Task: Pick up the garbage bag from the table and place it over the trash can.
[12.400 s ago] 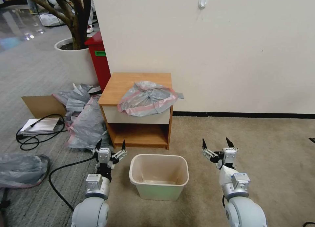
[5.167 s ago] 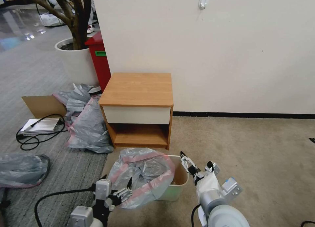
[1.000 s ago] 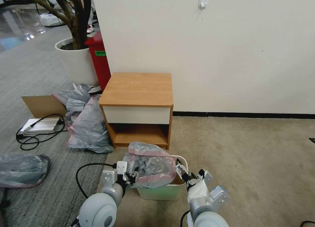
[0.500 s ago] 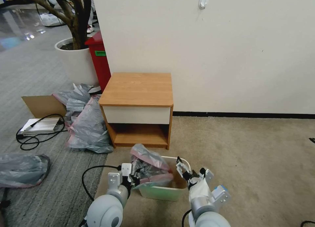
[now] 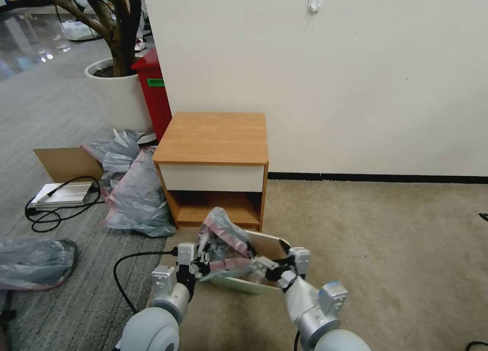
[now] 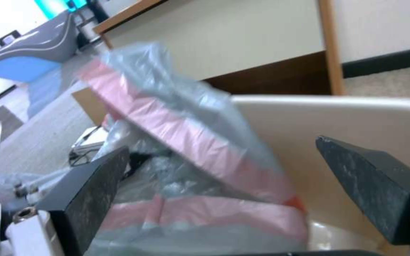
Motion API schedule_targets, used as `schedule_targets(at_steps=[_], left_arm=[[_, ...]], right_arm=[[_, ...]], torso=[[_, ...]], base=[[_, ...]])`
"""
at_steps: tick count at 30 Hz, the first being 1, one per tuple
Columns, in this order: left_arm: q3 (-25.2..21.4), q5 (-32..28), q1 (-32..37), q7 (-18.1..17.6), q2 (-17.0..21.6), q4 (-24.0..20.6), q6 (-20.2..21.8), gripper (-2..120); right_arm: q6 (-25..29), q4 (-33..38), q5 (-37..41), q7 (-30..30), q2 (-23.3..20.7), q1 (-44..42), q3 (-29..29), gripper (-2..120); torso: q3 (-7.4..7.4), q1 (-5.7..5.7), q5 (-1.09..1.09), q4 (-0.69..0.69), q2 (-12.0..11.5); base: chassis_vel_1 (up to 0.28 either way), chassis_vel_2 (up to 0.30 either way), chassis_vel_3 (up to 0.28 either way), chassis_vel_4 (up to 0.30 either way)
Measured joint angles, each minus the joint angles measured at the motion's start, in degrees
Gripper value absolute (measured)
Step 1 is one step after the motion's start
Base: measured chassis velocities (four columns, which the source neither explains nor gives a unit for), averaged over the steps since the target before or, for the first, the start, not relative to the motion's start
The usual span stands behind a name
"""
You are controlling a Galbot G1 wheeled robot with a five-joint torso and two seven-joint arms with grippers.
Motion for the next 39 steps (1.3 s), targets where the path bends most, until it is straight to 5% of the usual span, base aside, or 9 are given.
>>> schedule_targets(at_steps=[12, 18, 25, 39], left_arm=[[-0.2, -0.1, 0.6, 0.5, 0.5, -2.8, 0.1, 9], [-0.2, -0.1, 1.0, 0.7, 0.3, -3.5, 0.2, 9], [-0.7, -0.2, 1.6, 0.8, 0.1, -3.9, 0.3, 9], [-0.8, -0.3, 1.4, 0.7, -0.3, -2.9, 0.7, 9]], right_arm=[[1.5, -5.7, -8.1, 2.7, 2.6, 3.6, -3.3, 99], [4.1, -8.4, -14.2, 4.4, 4.1, 3.9, -3.5, 88], [7.6, -8.9, -18.9, 4.6, 4.5, 4.0, -3.3, 60], [9.0, -8.2, -19.5, 4.3, 3.5, 3.2, -3.3, 9]], torso=[[0.0, 0.0, 0.0, 0.0, 0.0], [0.0, 0.0, -0.09, 0.02, 0.0], [0.0, 0.0, -0.17, 0.03, 0.0], [0.0, 0.0, 0.1, 0.0, 0.0]], base=[[0.0, 0.0, 0.0, 0.0], [0.0, 0.0, 0.0, 0.0], [0.0, 0.0, 0.0, 0.0], [0.0, 0.0, 0.0, 0.0]])
